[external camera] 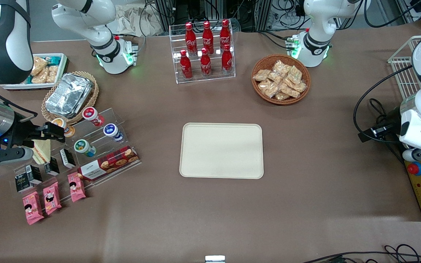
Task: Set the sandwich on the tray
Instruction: 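Lower the right gripper onto the wrapped sandwich in the display stand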
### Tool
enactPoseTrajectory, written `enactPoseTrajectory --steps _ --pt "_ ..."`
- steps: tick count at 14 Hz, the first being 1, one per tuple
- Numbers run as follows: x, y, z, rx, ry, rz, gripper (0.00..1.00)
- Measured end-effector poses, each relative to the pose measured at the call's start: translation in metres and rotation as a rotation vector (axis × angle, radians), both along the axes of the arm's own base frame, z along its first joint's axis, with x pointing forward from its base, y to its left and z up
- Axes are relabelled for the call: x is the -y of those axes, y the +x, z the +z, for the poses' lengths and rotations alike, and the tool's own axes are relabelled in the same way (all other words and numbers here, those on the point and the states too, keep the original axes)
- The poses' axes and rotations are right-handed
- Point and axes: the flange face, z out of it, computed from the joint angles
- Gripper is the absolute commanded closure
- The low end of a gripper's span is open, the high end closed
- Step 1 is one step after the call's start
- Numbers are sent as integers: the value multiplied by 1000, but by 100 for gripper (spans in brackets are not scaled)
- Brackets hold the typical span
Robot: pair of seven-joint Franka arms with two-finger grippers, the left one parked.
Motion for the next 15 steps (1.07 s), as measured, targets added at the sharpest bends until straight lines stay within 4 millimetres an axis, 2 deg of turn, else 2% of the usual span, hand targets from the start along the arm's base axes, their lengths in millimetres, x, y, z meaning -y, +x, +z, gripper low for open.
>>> enactPoseTrajectory --steps 6,9,12,15 --pt "12 1 1 6 -12 -19 1" --pt "44 1 -1 2 -24 -71 1" --pt "81 -3 -15 -29 -23 -127 1" --pt "105 -12 -29 -52 -17 -145 1"
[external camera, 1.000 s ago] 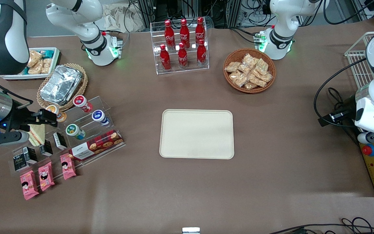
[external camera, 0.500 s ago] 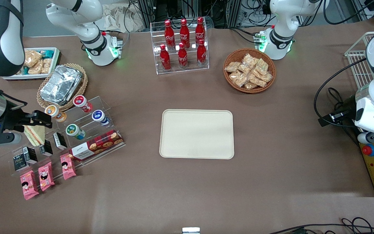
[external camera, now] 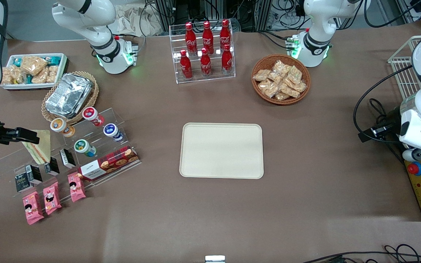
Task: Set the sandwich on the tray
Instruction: 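Lower the right gripper onto the wrapped sandwich in the display stand, then close the right gripper on the sandwich and lift it from the stand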
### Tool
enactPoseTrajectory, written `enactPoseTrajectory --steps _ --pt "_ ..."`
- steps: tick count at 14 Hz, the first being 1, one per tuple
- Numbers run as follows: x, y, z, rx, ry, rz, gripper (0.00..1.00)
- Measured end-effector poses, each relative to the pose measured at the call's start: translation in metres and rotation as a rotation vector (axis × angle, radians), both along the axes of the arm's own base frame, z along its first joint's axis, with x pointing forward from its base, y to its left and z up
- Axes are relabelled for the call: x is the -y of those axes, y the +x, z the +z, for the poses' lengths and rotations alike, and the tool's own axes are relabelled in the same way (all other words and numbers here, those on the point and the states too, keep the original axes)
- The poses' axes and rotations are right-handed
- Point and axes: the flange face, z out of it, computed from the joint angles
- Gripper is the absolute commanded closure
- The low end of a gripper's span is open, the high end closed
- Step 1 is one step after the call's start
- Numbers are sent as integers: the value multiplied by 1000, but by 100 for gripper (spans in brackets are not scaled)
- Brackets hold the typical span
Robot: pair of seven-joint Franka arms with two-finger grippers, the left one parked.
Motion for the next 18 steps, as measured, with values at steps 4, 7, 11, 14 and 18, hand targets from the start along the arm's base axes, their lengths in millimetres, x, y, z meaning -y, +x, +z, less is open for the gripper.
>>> enactPoseTrajectory --steps 4,7,11,14,18 --pt "29 -25 -24 55 15 87 1" --pt "72 -45 -46 50 29 146 1" --pt "92 -53 -71 50 37 214 1" --pt "114 -62 -91 57 39 269 1" --pt "130 -65 -113 56 41 326 1"
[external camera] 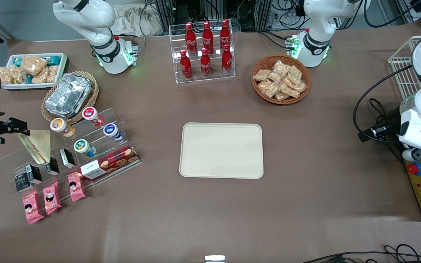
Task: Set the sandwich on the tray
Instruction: 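Close the right gripper on the sandwich and lift it from the stand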
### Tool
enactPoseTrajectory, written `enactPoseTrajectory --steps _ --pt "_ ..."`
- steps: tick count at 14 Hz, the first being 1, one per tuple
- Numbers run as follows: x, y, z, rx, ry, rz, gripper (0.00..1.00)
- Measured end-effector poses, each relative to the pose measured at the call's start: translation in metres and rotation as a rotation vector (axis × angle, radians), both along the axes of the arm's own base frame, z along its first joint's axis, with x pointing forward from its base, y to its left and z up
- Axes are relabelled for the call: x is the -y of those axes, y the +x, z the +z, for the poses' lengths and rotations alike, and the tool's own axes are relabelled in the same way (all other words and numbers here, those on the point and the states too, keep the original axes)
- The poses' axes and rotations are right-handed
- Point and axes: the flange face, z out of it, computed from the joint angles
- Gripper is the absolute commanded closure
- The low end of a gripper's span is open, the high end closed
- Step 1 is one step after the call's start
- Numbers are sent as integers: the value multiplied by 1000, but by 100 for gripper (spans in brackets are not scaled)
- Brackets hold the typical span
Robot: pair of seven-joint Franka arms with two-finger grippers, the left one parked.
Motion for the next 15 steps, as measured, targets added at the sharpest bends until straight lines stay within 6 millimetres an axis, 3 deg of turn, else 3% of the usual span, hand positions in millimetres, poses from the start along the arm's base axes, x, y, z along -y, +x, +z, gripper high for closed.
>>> enactPoseTrajectory --steps 8,12,15 --pt "5 -4 -39 2 2 53 1" --pt "17 -11 -64 5 10 72 1" --pt "16 -12 -72 -2 23 71 12"
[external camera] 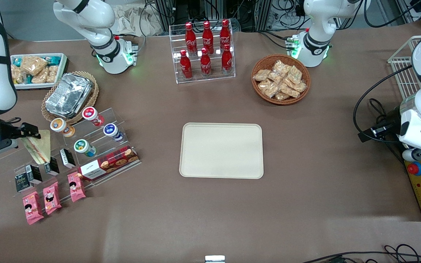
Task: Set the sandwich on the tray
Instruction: 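Close the right gripper on the sandwich and lift it from the stand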
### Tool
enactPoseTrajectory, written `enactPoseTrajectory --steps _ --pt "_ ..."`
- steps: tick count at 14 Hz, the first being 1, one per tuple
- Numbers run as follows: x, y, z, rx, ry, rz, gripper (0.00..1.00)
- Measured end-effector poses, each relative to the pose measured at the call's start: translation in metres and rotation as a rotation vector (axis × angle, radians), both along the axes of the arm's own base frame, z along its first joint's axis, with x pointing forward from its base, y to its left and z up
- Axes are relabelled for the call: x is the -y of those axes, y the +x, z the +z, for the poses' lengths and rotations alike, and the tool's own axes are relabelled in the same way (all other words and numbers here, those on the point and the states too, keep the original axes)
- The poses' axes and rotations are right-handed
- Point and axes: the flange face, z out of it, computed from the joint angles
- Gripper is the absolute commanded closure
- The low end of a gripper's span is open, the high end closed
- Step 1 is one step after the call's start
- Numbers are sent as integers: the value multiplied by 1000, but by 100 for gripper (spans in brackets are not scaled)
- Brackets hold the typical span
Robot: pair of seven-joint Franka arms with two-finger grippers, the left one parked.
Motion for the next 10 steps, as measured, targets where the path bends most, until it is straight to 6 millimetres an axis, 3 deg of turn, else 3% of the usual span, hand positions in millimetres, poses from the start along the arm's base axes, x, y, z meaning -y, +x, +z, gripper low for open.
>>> enactPoseTrajectory --steps 5,6,10 --pt "-3 1 -1 10 25 -14 60" --pt "-3 1 0 11 26 -14 64" --pt "-5 5 6 20 25 -8 64"
